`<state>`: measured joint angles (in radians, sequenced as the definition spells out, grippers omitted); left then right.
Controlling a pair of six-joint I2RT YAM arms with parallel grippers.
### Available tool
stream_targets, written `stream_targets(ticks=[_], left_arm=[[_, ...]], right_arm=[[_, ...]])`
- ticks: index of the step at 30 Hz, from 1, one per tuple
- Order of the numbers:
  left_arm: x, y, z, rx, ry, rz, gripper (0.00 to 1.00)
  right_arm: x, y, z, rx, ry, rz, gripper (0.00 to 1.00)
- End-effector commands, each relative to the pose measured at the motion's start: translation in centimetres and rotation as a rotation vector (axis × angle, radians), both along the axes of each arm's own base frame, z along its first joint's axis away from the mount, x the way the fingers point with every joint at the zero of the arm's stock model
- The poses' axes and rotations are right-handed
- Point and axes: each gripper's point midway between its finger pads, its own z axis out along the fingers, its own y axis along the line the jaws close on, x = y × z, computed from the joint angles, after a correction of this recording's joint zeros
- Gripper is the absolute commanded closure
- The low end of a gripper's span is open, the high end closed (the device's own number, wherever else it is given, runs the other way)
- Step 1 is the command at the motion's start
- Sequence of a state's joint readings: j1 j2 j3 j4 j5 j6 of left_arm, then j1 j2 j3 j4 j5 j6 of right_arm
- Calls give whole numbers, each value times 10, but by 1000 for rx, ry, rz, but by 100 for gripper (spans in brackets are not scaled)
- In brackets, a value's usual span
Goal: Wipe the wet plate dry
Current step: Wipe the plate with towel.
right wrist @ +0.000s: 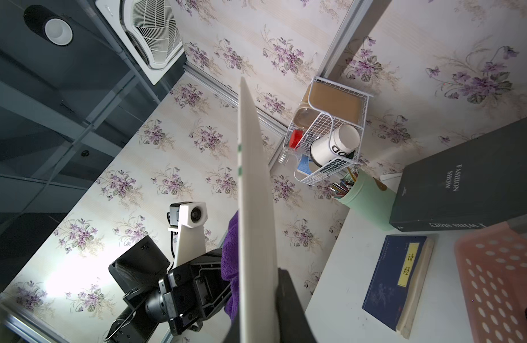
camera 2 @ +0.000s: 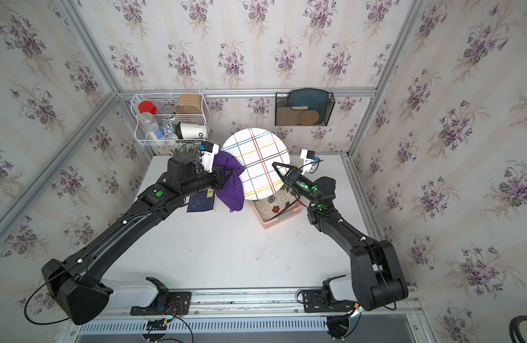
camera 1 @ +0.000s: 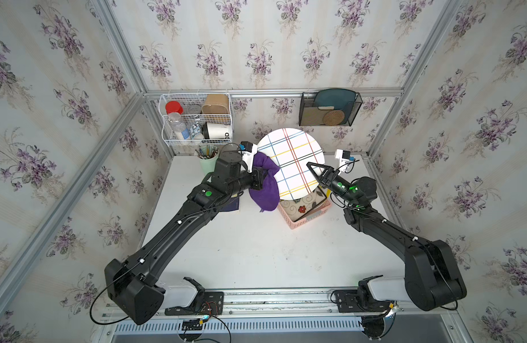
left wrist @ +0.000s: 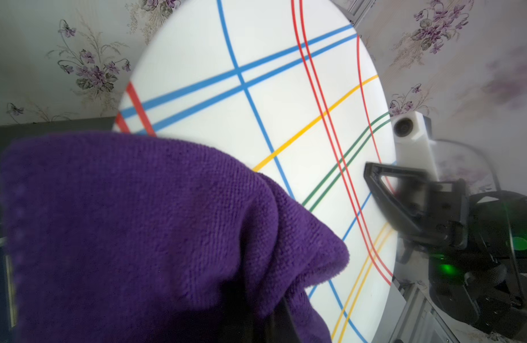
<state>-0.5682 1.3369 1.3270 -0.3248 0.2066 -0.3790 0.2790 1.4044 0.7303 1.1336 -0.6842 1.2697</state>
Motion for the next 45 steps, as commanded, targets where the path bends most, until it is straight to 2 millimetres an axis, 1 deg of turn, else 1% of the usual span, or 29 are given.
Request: stream_targets(ticks=[1, 2, 3, 5, 7, 9, 12, 14, 15, 16, 17, 18, 21, 23, 25, 27, 29, 31, 32, 34, 35, 37, 39, 41, 43, 45], left_arm=[[-2, 53, -59, 198, 171, 197, 100], [-2, 57, -55, 143, 180, 206, 100], [-1, 59, -49, 50, 201, 199, 100], [-2, 57, -19, -240, 216, 138, 100], [-1, 55, 14, -493, 213, 64, 100], [-1, 49, 46, -668, 197, -47, 100], [-3, 37, 87, -843, 165, -202, 100], [-4, 32, 111, -965, 160, -289, 100], [-7, 32, 126, -1032, 147, -335, 100], [-2, 30, 133, -1088, 142, -370, 100], [-6, 30, 148, -1142, 113, -421, 100], [-6, 27, 155, -1180, 110, -458, 100], [-10, 4, 166, -1212, 135, -536, 100], [-18, -10, 176, -1232, 132, -575, 100], [-26, -15, 190, -1274, 121, -616, 100], [-37, -20, 207, -1316, 107, -671, 100], [-48, -28, 218, -1326, 108, -711, 100], [-58, -41, 222, -1300, 129, -732, 100], [-62, -51, 220, -1277, 159, -737, 100], [-70, -73, 212, -1217, 217, -754, 100], [-75, -85, 207, -1185, 252, -766, 100], [-83, -102, 199, -1151, 305, -788, 100], [-88, -111, 194, -1145, 346, -793, 100], [-87, -109, 190, -1155, 365, -771, 100], [-84, -98, 193, -1174, 350, -744, 100], [-83, -86, 202, -1188, 313, -735, 100]], right_arm=[[-64, -20, 83, 222, -296, 139, 100], [-61, -31, 84, 236, -290, 108, 100], [-58, -41, 86, 247, -286, 73, 100], [-55, -60, 93, 246, -301, 7, 100], [-51, -68, 94, 232, -299, -23, 100], [-53, -70, 99, 239, -318, -16, 100], [-63, -65, 107, 277, -353, 51, 100], [-64, -62, 106, 293, -349, 83, 100], [-64, -61, 104, 295, -344, 89, 100], [-63, -60, 102, 295, -335, 93, 100], [-63, -58, 101, 294, -332, 97, 100], [-65, -56, 101, 294, -335, 105, 100], [-69, -44, 103, 286, -347, 144, 100], [-68, -30, 98, 269, -332, 172, 100], [-63, -25, 89, 261, -303, 166, 100], [-60, -24, 80, 273, -276, 156, 100], [-61, -20, 79, 286, -272, 164, 100], [-63, -11, 87, 294, -294, 190, 100], [-62, -8, 92, 297, -305, 198, 100], [-59, -5, 109, 310, -343, 201, 100], [-55, -6, 119, 320, -365, 192, 100], [-45, -14, 137, 341, -397, 152, 100], [-33, -27, 154, 345, -427, 102, 100], [-20, -49, 166, 353, -440, 29, 100], [-14, -68, 173, 361, -449, -20, 100], [-15, -76, 171, 346, -449, -33, 100]])
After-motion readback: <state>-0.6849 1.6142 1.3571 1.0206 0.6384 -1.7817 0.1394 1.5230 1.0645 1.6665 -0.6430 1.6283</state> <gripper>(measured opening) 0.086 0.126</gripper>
